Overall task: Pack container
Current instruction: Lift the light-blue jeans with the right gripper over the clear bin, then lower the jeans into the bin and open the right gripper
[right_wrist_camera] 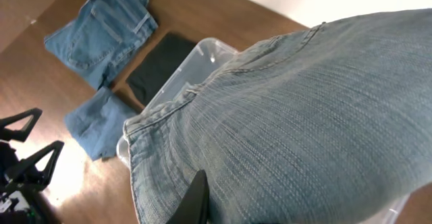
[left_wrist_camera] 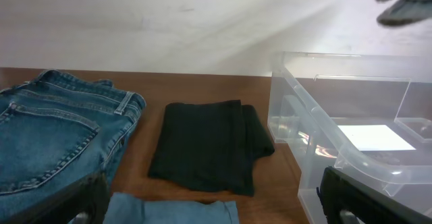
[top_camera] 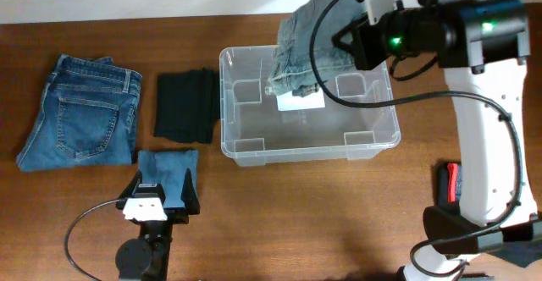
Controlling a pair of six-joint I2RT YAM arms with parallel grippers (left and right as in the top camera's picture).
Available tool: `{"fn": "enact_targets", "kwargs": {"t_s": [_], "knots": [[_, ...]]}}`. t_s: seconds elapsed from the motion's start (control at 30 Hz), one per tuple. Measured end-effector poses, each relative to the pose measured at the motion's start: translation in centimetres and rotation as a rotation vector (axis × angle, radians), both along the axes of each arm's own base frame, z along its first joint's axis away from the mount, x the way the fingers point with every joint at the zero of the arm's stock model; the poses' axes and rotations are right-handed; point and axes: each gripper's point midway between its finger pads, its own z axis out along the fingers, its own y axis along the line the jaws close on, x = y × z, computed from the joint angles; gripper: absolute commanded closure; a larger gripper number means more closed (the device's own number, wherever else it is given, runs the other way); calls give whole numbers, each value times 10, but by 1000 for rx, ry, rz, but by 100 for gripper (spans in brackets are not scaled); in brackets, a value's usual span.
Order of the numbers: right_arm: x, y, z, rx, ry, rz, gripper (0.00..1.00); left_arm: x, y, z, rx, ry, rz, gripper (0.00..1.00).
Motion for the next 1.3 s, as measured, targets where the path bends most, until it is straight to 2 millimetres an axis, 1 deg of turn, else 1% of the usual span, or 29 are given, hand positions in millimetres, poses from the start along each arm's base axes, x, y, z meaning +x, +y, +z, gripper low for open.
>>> {"fn": "enact_targets", "kwargs": {"t_s": [0.03,0.1,0.23,0.43,0.63,0.73,1.07,1.3], "knots": [[0,2,-6,-4,17,5,96,0,0,0,0,0,0,1],[0,6,-24,-15,65,16,96,0,0,0,0,0,0,1],[0,9,-52,-25,128,32,96,0,0,0,0,0,0,1],[-4,17,-94,-36,200,104,96,0,0,0,0,0,0,0],[-5,27,-128,-46,240,139,96,0,0,0,0,0,0,1],[-5,31,-139,-50,245,154,96,0,0,0,0,0,0,1],[-10,31,-165,-72,263,193,96,0,0,0,0,0,0,1],[-8,29,-175,-94,244,215,96,0,0,0,0,0,0,1]]}}
